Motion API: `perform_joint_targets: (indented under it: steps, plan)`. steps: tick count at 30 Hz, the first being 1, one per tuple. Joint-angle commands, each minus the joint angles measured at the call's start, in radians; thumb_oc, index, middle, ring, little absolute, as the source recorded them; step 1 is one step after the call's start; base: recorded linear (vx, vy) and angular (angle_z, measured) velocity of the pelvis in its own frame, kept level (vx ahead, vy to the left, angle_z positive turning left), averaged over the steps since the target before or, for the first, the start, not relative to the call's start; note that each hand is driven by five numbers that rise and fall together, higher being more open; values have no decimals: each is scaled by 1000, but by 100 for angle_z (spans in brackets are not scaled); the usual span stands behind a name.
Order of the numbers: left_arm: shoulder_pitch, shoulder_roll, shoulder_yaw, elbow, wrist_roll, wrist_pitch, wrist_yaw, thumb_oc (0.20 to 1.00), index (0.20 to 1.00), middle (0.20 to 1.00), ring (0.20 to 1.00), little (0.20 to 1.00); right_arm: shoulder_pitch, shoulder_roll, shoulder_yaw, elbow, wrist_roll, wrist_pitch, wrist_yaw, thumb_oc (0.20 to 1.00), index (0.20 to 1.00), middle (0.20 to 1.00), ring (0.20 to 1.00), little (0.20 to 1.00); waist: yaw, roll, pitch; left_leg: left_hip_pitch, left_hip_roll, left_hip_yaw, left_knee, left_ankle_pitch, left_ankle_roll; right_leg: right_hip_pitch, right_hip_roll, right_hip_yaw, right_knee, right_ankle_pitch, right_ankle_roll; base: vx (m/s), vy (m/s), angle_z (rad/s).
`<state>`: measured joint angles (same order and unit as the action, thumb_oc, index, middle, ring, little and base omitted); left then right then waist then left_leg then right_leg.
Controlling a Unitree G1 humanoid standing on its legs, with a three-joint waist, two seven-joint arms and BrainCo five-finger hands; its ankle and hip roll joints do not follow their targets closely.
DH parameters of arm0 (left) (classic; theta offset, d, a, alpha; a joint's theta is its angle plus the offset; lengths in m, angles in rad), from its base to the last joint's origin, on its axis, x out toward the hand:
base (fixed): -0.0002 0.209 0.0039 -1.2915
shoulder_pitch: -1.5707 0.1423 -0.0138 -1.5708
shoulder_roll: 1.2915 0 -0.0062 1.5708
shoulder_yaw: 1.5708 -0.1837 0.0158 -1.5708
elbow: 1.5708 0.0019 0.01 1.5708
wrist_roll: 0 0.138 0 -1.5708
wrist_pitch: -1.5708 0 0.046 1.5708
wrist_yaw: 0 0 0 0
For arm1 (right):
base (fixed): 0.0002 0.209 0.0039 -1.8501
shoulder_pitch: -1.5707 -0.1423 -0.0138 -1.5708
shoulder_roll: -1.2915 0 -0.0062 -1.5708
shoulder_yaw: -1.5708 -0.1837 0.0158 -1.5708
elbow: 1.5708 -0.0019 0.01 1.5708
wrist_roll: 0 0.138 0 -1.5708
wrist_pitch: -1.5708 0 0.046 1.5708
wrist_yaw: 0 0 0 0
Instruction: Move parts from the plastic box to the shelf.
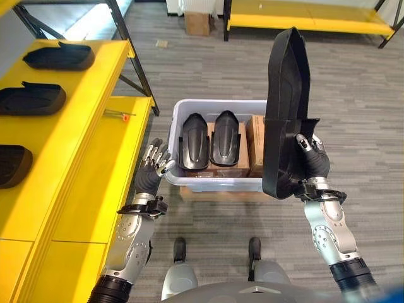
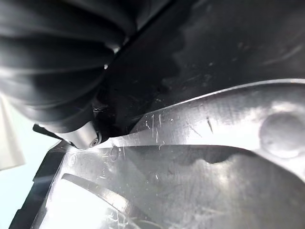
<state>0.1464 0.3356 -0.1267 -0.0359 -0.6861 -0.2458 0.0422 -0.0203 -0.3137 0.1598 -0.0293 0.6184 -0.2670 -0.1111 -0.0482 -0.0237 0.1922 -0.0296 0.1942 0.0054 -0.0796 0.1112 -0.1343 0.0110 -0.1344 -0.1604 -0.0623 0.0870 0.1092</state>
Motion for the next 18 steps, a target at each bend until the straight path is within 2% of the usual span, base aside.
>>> perform_joint_targets:
  steps: [1,3,4,6,7,8,9,10,11,12,13,15,16,18]
  plan:
    - [17,31,31,-79,1,-33,-20,1000,1000,1000,1000,1000,-71,-41,-11,-130,34,-45,64,200,200,200,200,200,31,9,7,12,70,14,99,-49,-3,-85,-29,-13,349,-206,-2,-92,-149,22]
    - [47,29,44,-80,28,-29,-17,1000,1000,1000,1000,1000,-77,-56,1,-135,38,-43,72,200,200,200,200,200,45,12,9,3,84,-3,87,-16,-10,-85,-8,-26,355,-222,-16,-139,-195,14]
    - [54,29,45,-76,63,-25,-7,1000,1000,1000,1000,1000,-89,-71,10,-143,35,-41,80,200,200,200,200,200,55,18,11,-19,94,-22,85,18,-22,-89,4,-45,358,-231,-28,-153,-148,18]
    - [55,30,32,-71,58,-17,-14,1000,1000,1000,1000,1000,-93,-84,9,-145,51,-43,80,200,200,200,200,200,69,28,23,-60,85,-46,90,70,-24,-87,-4,-92,362,-237,-40,-180,-105,42]
    - [43,35,23,-65,74,-11,-12,1000,1000,1000,1000,1000,-95,-99,-1,-144,45,-45,76,200,200,200,200,200,70,29,31,-107,77,-17,121,96,-8,-78,-17,-127,355,-234,-50,-140,-66,84]
    - [43,35,23,-65,74,-11,-12,1000,1000,1000,1000,1000,-95,-99,-1,-144,45,-45,76,200,200,200,200,200,70,29,31,-107,77,-17,121,96,-8,-78,-17,-127,355,-234,-50,-228,-107,130]
    - [26,36,26,-55,77,-11,-14,1000,1000,1000,1000,1000,-94,-118,-13,-149,26,-45,63,200,200,200,200,200,59,15,43,-137,64,79,238,40,31,-89,-42,-169,378,-231,-65,-148,-68,138]
    - [26,36,26,-55,77,-11,-14,1000,1000,1000,1000,1000,-95,-118,-13,-149,26,-45,63,200,200,200,200,200,59,14,43,-139,64,79,242,38,32,-90,-43,-168,380,-233,-64,-196,-97,119]
    - [19,32,32,-50,82,-13,-12,1000,1000,1000,1000,1000,-90,-119,-15,-154,25,-41,67,200,200,200,200,200,56,9,43,-140,61,105,290,1,42,-95,-53,-181,384,-228,-70,-60,-81,91]
    - [-2,18,38,-41,79,-15,-5,1000,1000,1000,1000,1000,-63,-121,-27,-154,12,-35,69,200,200,200,200,200,44,-1,37,-120,79,158,417,-88,48,-85,-75,-212,405,-247,-75,-95,-84,70]
    - [-12,11,34,-33,78,-17,-1,1000,1000,1000,1000,1000,-43,-118,-39,-160,9,-36,69,200,200,200,200,200,32,-2,32,-107,101,195,456,-110,52,-79,-84,-241,408,-248,-79,-64,-35,107]
    - [-25,9,18,-30,79,-12,-6,1000,1000,1000,1000,1000,1,-98,-59,-164,33,-38,67,200,200,200,200,200,17,-2,25,-84,110,227,487,-146,51,-71,-101,-287,408,-245,-83,-55,73,160]
    - [-26,12,8,-30,81,-11,-5,1000,1000,1000,1000,1000,23,-91,-64,-168,33,-38,69,200,200,200,200,200,12,-1,23,-76,101,216,487,-172,45,-68,-111,-304,416,-244,-80,-26,130,155]
    - [-30,14,-8,-37,79,-7,-18,1000,1000,1000,1000,1000,48,-83,-84,-186,44,-39,69,200,200,200,200,200,1,5,21,-74,67,232,400,-218,69,-61,-139,-333,409,-212,-55,-6,188,89]
